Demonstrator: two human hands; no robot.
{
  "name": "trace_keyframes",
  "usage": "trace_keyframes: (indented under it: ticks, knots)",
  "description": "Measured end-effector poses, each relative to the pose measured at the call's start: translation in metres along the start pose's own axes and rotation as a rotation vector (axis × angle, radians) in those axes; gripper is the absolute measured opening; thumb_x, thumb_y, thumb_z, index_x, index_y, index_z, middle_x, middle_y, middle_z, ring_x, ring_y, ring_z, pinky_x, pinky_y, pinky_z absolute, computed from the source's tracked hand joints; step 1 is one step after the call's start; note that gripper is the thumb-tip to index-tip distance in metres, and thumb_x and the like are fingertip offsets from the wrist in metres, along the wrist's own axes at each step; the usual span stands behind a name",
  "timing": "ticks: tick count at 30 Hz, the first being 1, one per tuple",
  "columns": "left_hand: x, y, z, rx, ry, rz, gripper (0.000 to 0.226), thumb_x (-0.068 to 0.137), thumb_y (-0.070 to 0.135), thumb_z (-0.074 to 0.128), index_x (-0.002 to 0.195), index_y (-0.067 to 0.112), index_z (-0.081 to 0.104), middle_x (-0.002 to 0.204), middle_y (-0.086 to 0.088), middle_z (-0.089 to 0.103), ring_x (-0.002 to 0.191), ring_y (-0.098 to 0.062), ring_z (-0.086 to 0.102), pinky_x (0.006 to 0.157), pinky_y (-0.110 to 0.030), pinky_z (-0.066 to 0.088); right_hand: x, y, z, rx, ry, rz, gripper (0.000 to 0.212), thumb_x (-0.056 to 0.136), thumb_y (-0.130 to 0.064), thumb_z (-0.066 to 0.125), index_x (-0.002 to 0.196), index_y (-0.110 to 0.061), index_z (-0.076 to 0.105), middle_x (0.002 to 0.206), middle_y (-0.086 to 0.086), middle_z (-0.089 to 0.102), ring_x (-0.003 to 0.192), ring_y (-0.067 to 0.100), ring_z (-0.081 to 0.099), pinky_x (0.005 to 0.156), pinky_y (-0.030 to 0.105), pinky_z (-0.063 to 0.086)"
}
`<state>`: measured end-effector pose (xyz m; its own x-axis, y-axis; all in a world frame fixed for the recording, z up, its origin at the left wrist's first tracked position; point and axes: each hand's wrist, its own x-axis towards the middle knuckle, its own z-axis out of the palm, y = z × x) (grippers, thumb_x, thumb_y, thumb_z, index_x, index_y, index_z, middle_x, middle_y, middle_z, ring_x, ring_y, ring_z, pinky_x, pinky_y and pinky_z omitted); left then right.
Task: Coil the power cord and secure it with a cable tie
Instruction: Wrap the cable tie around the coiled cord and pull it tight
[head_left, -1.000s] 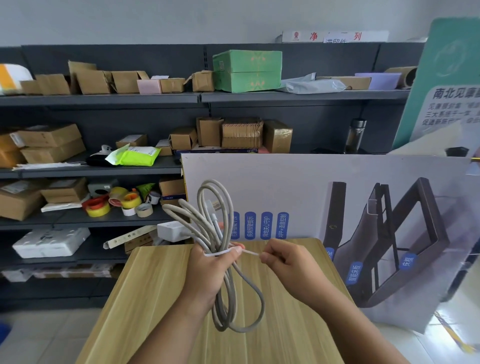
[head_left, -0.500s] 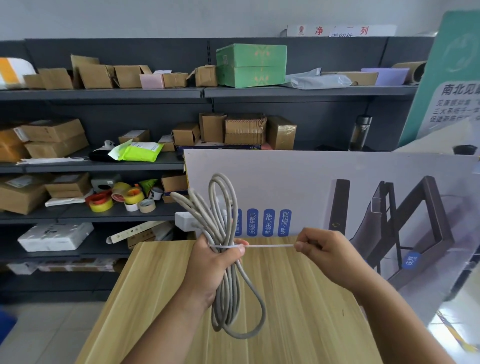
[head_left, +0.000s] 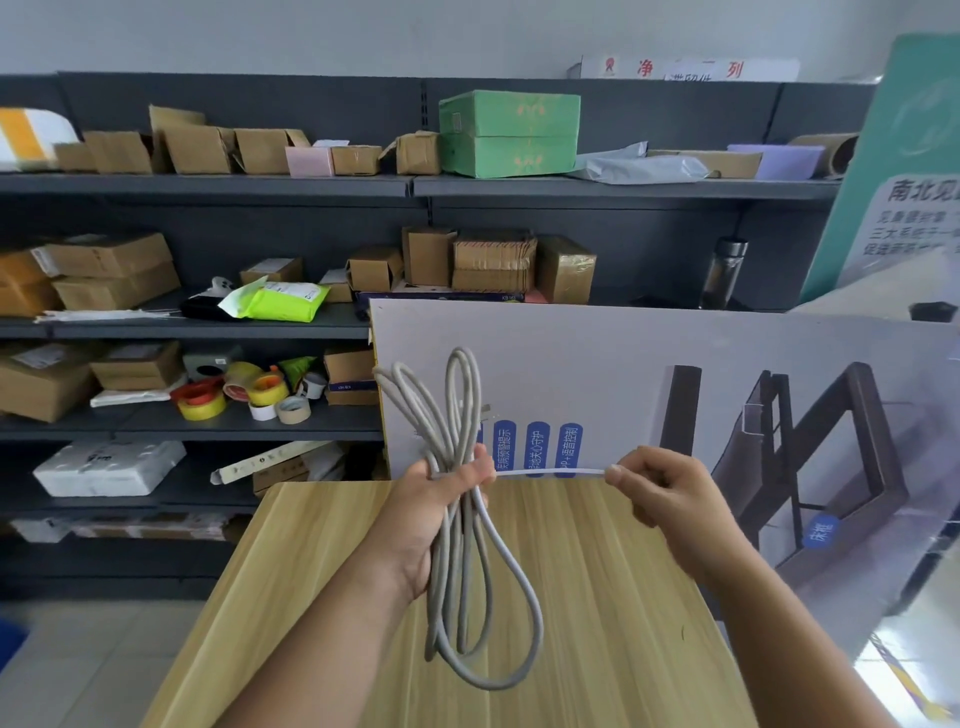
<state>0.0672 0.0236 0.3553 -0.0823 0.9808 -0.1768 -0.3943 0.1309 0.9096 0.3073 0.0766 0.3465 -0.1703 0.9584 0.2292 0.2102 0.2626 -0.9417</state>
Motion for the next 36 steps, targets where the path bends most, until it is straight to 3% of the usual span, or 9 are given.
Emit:
trace_keyframes:
  ticks: [4,6,8,10,13,18,26,33,36]
  knots:
    - [0.005,-0.005,0.002,-0.101,0.040,0.007,0.013,0.085,0.010,0.069,0.097,0.008,0.066,0.078,-0.009,0.064,0.063,-0.019,0.061,0.055,-0.029,0.052,-0.011,0.005,0.036,1.060,-0.011,0.318,0.050,0.042,-0.027,0.097,0.079,-0.017,0.065,0.055,-0.003,0.048,0.047,0.010,0.045,0.045,0.020,0.044]
    - [0.003,-0.008,0.008,-0.093,0.056,0.019,0.014,0.087,0.000,0.063,0.100,0.005,0.064,0.078,-0.010,0.064,0.064,-0.020,0.064,0.056,-0.030,0.055,-0.016,0.003,0.062,1.346,-0.063,0.380,0.053,0.044,-0.023,0.097,0.088,-0.015,0.068,0.063,-0.003,0.057,0.050,0.009,0.052,0.047,0.020,0.048]
    - [0.000,-0.009,0.013,-0.043,0.056,0.038,0.016,0.088,-0.004,0.059,0.102,0.002,0.062,0.076,-0.011,0.066,0.064,-0.022,0.067,0.058,-0.031,0.057,-0.021,-0.007,0.083,1.209,-0.109,0.362,0.040,0.067,-0.027,0.085,0.099,-0.011,0.068,0.067,0.002,0.059,0.053,0.013,0.052,0.051,0.023,0.047]
    - [-0.002,-0.009,0.015,0.035,0.044,0.045,0.019,0.088,-0.004,0.059,0.106,0.001,0.061,0.082,-0.023,0.070,0.074,-0.030,0.072,0.069,-0.038,0.061,-0.022,-0.017,0.094,0.782,-0.023,0.256,0.027,0.088,-0.028,0.063,0.101,-0.005,0.068,0.066,0.009,0.060,0.055,0.016,0.050,0.054,0.028,0.043]
    - [-0.001,-0.007,0.013,0.081,0.072,0.050,0.020,0.086,-0.003,0.061,0.106,0.003,0.061,0.094,-0.031,0.067,0.085,-0.036,0.069,0.082,-0.048,0.057,-0.019,-0.021,0.102,0.393,0.103,0.094,0.042,0.102,-0.026,0.040,0.083,-0.001,0.069,0.063,0.012,0.067,0.054,0.021,0.050,0.053,0.032,0.042]
    - [0.000,-0.005,0.008,0.055,0.060,0.044,0.025,0.085,-0.012,0.055,0.104,0.002,0.061,0.077,-0.013,0.067,0.067,-0.024,0.067,0.068,-0.041,0.057,-0.017,-0.020,0.107,0.381,0.129,0.120,0.044,0.102,-0.026,0.038,0.080,0.001,0.065,0.055,0.008,0.057,0.050,0.019,0.049,0.049,0.028,0.043]
    - [0.001,-0.007,0.001,-0.063,0.056,0.017,0.027,0.082,-0.019,0.047,0.098,-0.001,0.060,0.070,-0.013,0.060,0.056,-0.021,0.061,0.056,-0.036,0.054,-0.014,-0.012,0.113,0.328,0.191,0.150,0.046,0.100,-0.033,0.041,0.072,-0.003,0.062,0.049,0.000,0.046,0.046,0.013,0.040,0.048,0.032,0.035]
    - [0.006,-0.011,-0.001,0.078,0.062,0.104,0.016,0.084,-0.012,0.057,0.096,-0.001,0.060,0.058,-0.012,0.060,0.053,-0.020,0.061,0.072,-0.043,0.056,-0.014,0.006,0.104,0.154,0.242,0.117,0.047,0.097,-0.043,0.044,0.062,-0.014,0.057,0.050,-0.005,0.048,0.051,0.014,0.042,0.056,0.035,0.037]
    - [0.010,-0.014,-0.001,0.080,0.047,0.090,0.017,0.084,-0.009,0.059,0.099,0.000,0.061,0.061,-0.012,0.063,0.057,-0.021,0.064,0.070,-0.041,0.056,-0.011,0.007,0.101,0.169,0.253,0.119,0.047,0.097,-0.042,0.044,0.062,-0.013,0.057,0.049,-0.006,0.047,0.051,0.014,0.042,0.056,0.035,0.037]
